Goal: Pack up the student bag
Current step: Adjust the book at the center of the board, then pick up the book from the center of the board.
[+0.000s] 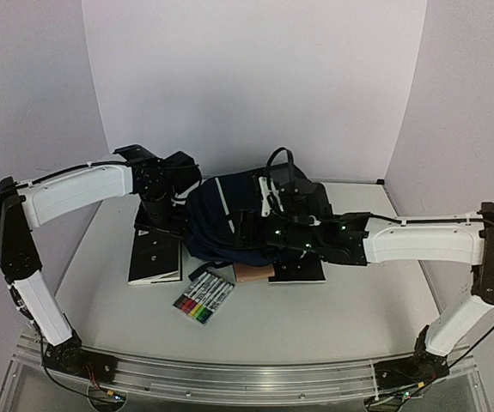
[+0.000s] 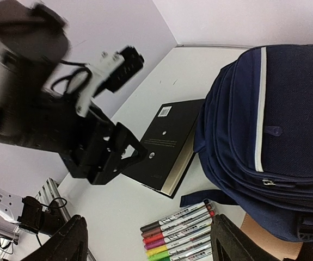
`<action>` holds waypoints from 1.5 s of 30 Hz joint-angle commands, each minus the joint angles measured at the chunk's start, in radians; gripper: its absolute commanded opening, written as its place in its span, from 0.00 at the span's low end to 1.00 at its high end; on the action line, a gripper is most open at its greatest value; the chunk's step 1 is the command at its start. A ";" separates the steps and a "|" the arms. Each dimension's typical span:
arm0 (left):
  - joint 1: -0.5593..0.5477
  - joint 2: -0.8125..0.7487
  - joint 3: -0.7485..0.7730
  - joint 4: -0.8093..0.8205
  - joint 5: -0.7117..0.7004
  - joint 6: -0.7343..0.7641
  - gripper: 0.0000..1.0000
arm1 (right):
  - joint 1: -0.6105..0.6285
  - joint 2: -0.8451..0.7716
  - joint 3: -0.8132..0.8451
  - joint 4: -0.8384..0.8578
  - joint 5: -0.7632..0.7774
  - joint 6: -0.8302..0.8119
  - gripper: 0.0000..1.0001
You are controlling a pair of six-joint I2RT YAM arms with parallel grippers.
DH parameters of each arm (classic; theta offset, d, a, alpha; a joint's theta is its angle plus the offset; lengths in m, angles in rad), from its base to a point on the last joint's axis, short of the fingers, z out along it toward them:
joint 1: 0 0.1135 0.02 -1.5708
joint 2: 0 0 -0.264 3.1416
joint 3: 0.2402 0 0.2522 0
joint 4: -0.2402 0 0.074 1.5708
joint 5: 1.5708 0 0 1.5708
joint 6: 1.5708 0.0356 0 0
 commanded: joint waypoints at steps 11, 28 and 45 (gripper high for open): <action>0.591 -0.414 -0.545 0.678 0.763 -0.003 0.96 | 0.025 0.441 0.315 0.062 -0.144 0.089 0.79; 0.813 -0.239 -0.810 1.006 0.919 -0.070 0.95 | 0.007 0.847 0.674 0.025 -0.305 0.176 0.69; 0.813 -0.098 -0.846 1.123 0.986 -0.098 0.92 | -0.015 1.018 0.877 0.059 -0.420 0.288 0.40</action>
